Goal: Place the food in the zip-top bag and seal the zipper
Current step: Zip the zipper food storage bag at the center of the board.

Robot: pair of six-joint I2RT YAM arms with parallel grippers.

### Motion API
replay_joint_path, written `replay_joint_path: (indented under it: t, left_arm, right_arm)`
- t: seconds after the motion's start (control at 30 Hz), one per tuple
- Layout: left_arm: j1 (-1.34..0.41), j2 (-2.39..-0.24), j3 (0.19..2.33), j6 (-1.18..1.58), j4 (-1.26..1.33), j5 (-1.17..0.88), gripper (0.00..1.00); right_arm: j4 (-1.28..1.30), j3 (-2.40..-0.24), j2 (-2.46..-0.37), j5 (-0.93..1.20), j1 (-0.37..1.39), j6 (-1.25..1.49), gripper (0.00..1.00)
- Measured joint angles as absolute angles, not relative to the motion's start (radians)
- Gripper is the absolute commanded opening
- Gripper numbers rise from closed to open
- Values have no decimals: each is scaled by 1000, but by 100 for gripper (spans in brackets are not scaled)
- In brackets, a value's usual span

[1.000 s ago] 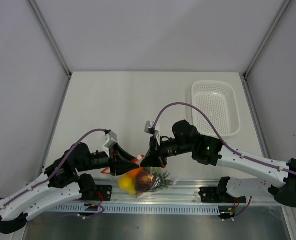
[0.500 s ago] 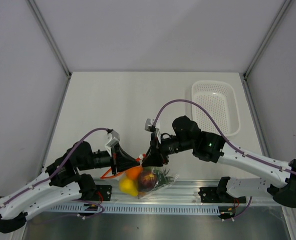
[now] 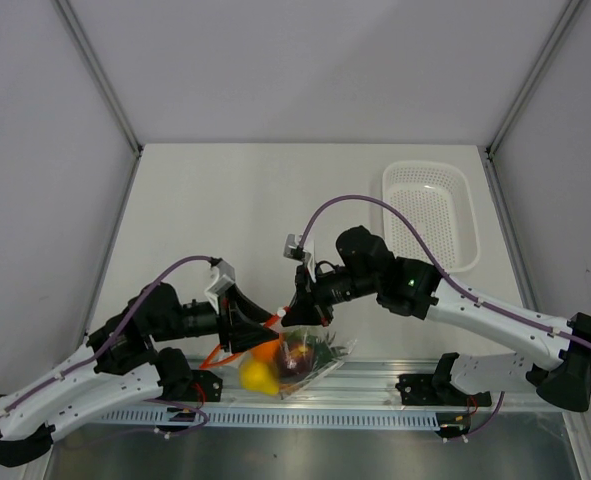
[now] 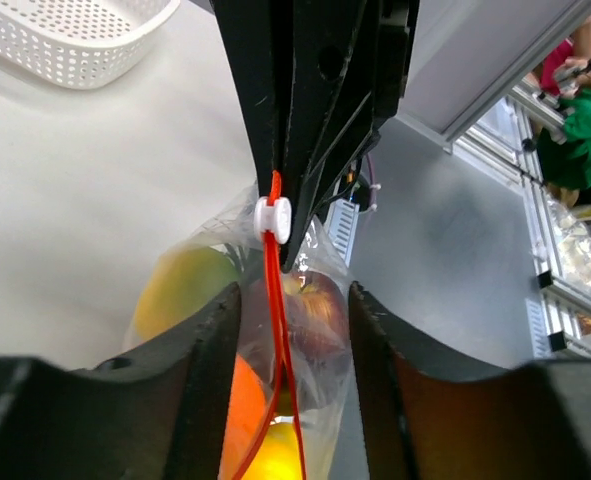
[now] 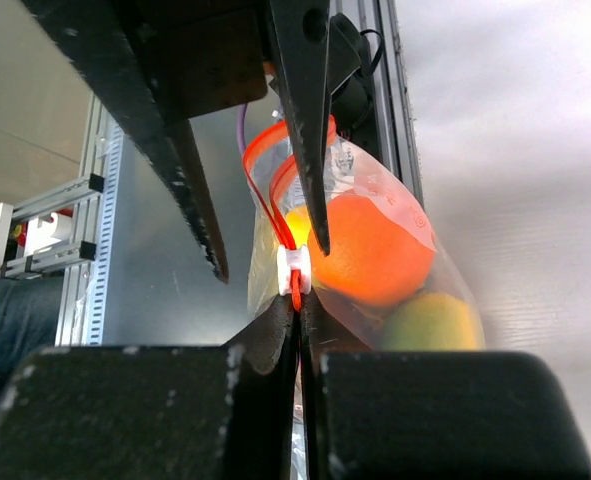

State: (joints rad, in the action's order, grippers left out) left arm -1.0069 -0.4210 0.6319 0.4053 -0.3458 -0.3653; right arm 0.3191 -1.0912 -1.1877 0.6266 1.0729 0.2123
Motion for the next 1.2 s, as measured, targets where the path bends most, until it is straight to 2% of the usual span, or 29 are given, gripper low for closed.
replay_joint_path:
  t: [0.07,0.23,0.33,0.57,0.77,1.1,1.2]
  left_arm:
    - [-1007,-416,636,408,-345,-360,55]
    - [-1007,-418,651,411,-312,-344,54]
    - [-1007,-436,659,411,-281,-345,45]
    - [-991,-492,662,411,-235,-390,42]
    - [-951,-498,662,422,-186,-449,32]
    - [-941,-513,662,439,-158,-490,26]
    - [-941,-518,662,445,-159,-494,21]
  right_arm:
    - [323,-1091,-1188,618,1073,208,0]
    - [323,-1091,-1187,615,1073,207,0]
    - [317,-1091,-1184,626,1073,206,0]
    - [316,-1091,-1174,669,1076,192,0]
    - [317,-1091,-1168,690,1079,181,0]
    - [318,-1091,-1168,690,1079,178,0]
    - [318,-1091,-1168,690,1079,178,0]
